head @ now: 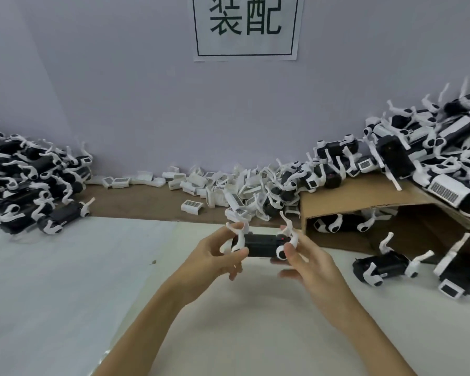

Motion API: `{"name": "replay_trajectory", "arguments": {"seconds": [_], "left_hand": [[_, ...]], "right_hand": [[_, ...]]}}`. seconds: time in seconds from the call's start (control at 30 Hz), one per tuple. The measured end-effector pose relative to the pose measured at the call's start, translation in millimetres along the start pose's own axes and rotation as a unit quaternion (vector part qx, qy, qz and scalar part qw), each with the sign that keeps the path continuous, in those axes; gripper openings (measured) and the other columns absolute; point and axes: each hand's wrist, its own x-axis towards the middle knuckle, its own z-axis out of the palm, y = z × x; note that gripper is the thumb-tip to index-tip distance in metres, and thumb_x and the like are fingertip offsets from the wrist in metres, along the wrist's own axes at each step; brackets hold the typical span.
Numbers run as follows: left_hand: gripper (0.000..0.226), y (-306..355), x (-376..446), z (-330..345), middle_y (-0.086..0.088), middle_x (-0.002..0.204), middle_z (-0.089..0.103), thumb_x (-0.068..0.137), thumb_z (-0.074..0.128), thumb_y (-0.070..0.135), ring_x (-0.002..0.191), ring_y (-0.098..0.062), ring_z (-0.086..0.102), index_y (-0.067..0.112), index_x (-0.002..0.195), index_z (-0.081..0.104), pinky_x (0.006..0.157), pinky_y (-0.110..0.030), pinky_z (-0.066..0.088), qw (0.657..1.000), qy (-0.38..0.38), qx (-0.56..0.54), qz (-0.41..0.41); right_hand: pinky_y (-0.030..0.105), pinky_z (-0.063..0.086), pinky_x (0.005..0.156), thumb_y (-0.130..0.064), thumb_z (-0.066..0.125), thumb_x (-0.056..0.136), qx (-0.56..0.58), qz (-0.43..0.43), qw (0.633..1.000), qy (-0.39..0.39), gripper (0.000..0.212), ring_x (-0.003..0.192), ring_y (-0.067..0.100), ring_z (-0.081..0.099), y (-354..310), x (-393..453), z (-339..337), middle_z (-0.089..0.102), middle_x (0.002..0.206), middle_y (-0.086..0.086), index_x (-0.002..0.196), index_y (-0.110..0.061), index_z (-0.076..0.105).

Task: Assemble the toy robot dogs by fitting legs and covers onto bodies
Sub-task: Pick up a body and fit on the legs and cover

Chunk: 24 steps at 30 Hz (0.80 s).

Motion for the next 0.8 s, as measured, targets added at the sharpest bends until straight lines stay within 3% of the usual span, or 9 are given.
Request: {"name": "replay_trajectory", "arguments": {"seconds": [0.1, 0.17, 0.23, 0.33, 0.4, 0.5, 0.6, 0.7, 0.8], "left_hand": [[0.063, 3, 0, -11, -0.003, 0.123, 0.069, 0.086, 0.081, 0.009, 0.097, -0.031, 0.066, 0.031, 0.143, 0.065, 0.094, -0.038, 0.056, 0.997, -0.057, -0.057, 0.015], [0.07, 4, 0, -17, -0.004, 0.149, 0.058, 0.088, 0.067, 0.004, 0.114, -0.036, 0.067, 0.024, 0.153, 0.055, 0.105, -0.05, 0.053, 0.989, -0.112, -0.088, 0.028], [0.074, 5, 1, -17, -0.002, 0.154, 0.054, 0.084, 0.058, 0.009, 0.118, -0.037, 0.067, 0.02, 0.157, 0.051, 0.114, -0.064, 0.046, 0.978, -0.121, -0.17, 0.023], [0.066, 3, 6, -5, -0.011, 0.146, 0.061, 0.085, 0.079, 0.031, 0.121, -0.039, 0.067, 0.018, 0.148, 0.062, 0.115, -0.066, 0.044, 0.974, -0.054, -0.221, -0.014], [0.065, 0, 4, 7, -0.015, 0.135, 0.07, 0.082, 0.084, 0.053, 0.119, -0.033, 0.071, 0.025, 0.138, 0.068, 0.117, -0.056, 0.046, 0.997, 0.011, -0.075, -0.03], [0.042, -7, 2, 15, -0.016, 0.12, 0.076, 0.087, 0.081, 0.044, 0.112, -0.028, 0.075, 0.03, 0.124, 0.069, 0.105, -0.039, 0.057, 0.997, 0.062, -0.018, -0.033], [0.04, -3, 0, 9, -0.008, 0.115, 0.078, 0.091, 0.078, 0.032, 0.1, -0.023, 0.07, 0.026, 0.128, 0.066, 0.085, -0.022, 0.053, 0.999, 0.044, -0.011, 0.014], [0.039, 2, -3, 4, -0.006, 0.134, 0.072, 0.094, 0.076, 0.023, 0.115, -0.036, 0.066, 0.021, 0.131, 0.063, 0.091, -0.035, 0.049, 0.996, 0.027, 0.038, 0.08], [0.047, 4, -5, 5, 0.003, 0.134, 0.072, 0.097, 0.063, 0.057, 0.124, -0.026, 0.068, 0.032, 0.137, 0.062, 0.099, -0.041, 0.048, 0.99, 0.051, 0.098, 0.089]], "right_hand": [[0.025, 0.056, 0.068, -0.019, 0.071, 0.097, 0.066, 0.061, 0.989, -0.121, 0.063, 0.098, 0.032, 0.075, -4, -4, -8, 0.073, 0.123, 0.016, 0.149, -0.048, 0.049], [0.027, 0.057, 0.08, 0.01, 0.063, 0.095, 0.119, 0.057, 0.98, -0.148, 0.073, 0.107, 0.035, 0.071, -4, -3, -11, 0.067, 0.13, 0.029, 0.146, -0.041, 0.055], [0.038, 0.054, 0.094, 0.02, 0.056, 0.078, 0.203, 0.074, 0.968, -0.126, 0.073, 0.111, 0.045, 0.068, -5, -1, -11, 0.061, 0.133, 0.036, 0.132, -0.028, 0.067], [0.05, 0.046, 0.105, 0.004, 0.052, 0.087, 0.263, 0.085, 0.958, -0.081, 0.036, 0.112, 0.052, 0.065, -3, 0, -5, 0.06, 0.138, 0.033, 0.109, -0.017, 0.07], [0.049, 0.05, 0.1, -0.022, 0.055, 0.1, 0.223, 0.078, 0.971, -0.046, 0.012, 0.116, 0.054, 0.065, 2, 0, 1, 0.062, 0.137, 0.027, 0.104, -0.016, 0.063], [0.042, 0.057, 0.092, -0.045, 0.065, 0.093, 0.106, 0.018, 0.994, 0.02, 0.026, 0.111, 0.039, 0.073, 7, -1, 14, 0.071, 0.125, 0.017, 0.107, -0.023, 0.062], [0.043, 0.058, 0.094, -0.049, 0.07, 0.084, 0.058, -0.007, 0.998, 0.034, 0.056, 0.109, 0.027, 0.075, 12, -1, 19, 0.074, 0.12, 0.011, 0.136, -0.034, 0.055], [0.047, 0.056, 0.099, -0.049, 0.071, 0.082, 0.002, 0.008, 1.0, -0.006, 0.069, 0.111, 0.024, 0.074, 16, 2, 16, 0.077, 0.119, 0.004, 0.143, -0.021, 0.055], [0.039, 0.056, 0.103, -0.046, 0.077, 0.085, -0.045, -0.008, 0.999, -0.01, 0.06, 0.117, 0.017, 0.07, 18, 0, 10, 0.075, 0.123, -0.002, 0.138, -0.021, 0.061]]}}
